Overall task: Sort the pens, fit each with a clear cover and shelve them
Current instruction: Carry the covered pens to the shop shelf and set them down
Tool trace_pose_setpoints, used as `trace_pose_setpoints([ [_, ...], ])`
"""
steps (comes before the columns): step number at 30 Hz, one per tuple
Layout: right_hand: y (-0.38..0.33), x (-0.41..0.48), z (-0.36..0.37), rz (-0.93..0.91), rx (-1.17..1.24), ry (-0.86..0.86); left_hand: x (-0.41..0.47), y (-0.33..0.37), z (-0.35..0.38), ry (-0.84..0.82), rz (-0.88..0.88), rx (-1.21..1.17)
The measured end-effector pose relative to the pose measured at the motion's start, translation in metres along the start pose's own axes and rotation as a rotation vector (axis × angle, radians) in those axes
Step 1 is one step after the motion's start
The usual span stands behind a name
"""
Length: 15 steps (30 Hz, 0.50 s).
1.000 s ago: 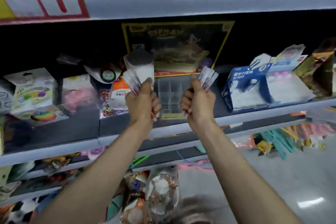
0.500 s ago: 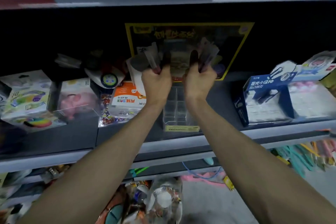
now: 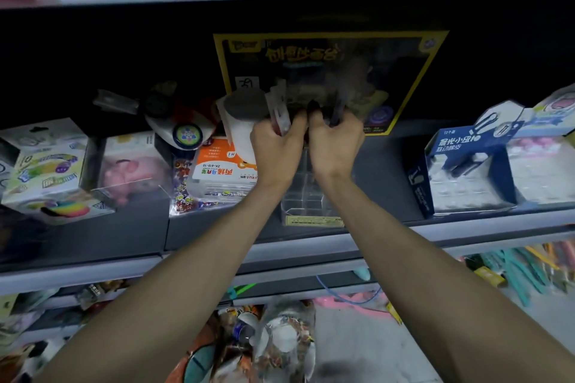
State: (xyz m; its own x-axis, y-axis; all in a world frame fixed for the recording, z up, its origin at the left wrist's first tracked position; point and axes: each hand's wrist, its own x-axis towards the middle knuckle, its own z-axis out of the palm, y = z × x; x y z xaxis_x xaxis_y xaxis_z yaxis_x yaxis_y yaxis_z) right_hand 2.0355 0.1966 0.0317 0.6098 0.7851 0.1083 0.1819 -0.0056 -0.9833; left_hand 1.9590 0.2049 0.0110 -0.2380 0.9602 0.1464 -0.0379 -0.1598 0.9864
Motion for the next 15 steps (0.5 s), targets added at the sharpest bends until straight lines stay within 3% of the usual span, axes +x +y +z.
trace_pose_setpoints([
  [15,-0.001,-0.013,-0.022,-0.068,0.087,-0.063,-0.027,0.000,-0.014,-0.003,0.096,0.087],
])
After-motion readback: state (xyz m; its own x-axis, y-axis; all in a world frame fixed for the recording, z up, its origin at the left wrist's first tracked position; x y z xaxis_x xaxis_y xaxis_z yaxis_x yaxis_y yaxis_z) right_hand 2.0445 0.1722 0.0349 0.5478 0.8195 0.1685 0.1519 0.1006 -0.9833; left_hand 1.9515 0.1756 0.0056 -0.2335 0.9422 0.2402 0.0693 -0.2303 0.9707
